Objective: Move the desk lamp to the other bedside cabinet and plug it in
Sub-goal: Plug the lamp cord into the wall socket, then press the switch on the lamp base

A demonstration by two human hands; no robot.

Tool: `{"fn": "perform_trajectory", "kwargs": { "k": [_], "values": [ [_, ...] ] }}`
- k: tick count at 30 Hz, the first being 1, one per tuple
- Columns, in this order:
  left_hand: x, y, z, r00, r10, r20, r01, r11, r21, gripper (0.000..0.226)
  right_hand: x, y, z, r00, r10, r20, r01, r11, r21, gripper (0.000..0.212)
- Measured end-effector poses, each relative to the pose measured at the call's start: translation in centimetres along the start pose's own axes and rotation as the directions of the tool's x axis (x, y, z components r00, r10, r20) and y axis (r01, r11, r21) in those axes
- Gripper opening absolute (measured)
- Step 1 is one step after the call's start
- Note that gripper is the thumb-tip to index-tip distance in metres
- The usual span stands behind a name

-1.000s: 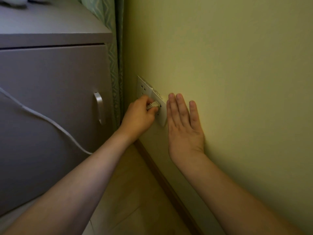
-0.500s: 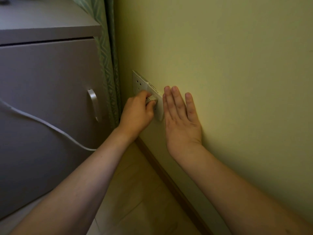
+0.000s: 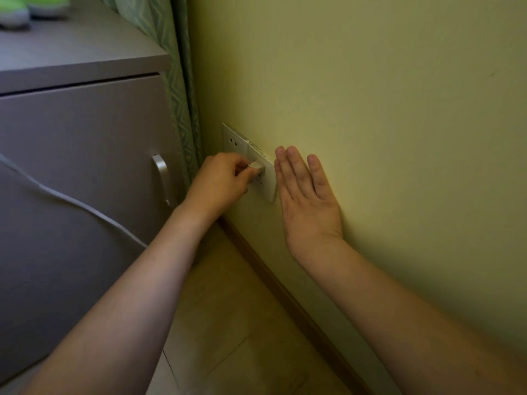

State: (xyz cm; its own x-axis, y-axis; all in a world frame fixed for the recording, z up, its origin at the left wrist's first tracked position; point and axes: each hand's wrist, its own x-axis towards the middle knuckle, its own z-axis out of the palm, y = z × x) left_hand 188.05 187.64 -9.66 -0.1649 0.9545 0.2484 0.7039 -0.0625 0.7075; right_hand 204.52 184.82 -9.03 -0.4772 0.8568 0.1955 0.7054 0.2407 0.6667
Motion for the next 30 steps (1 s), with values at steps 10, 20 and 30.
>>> {"fn": "perform_trajectory", "kwargs": {
  "k": [10, 20, 30],
  "values": [
    [-0.9, 1.2, 0.8, 0.995, 0.043, -0.091, -0.029, 0.988, 0.153, 0.029, 0.3, -0.3, -0.6, 0.995, 0.034, 0.092, -0.039, 0.998, 0.058, 0.106],
    [-4.9, 5.9, -6.9, 0.999, 0.044, -0.008, -0.040, 0.957, 0.288, 0.032, 0.0, 0.6, -5.4, 0.993, 0.084, -0.084, -0.024, 0.832, 0.554, 0.084],
    [-7.5, 8.8, -22.4, 0.973, 0.141, -0.183, -0.043, 0.888, 0.458, 0.041, 5.5, 1.4, -16.3, 0.913, 0.119, -0.389, 0.284, 0.499, 0.819, 0.061]
  ]
}}
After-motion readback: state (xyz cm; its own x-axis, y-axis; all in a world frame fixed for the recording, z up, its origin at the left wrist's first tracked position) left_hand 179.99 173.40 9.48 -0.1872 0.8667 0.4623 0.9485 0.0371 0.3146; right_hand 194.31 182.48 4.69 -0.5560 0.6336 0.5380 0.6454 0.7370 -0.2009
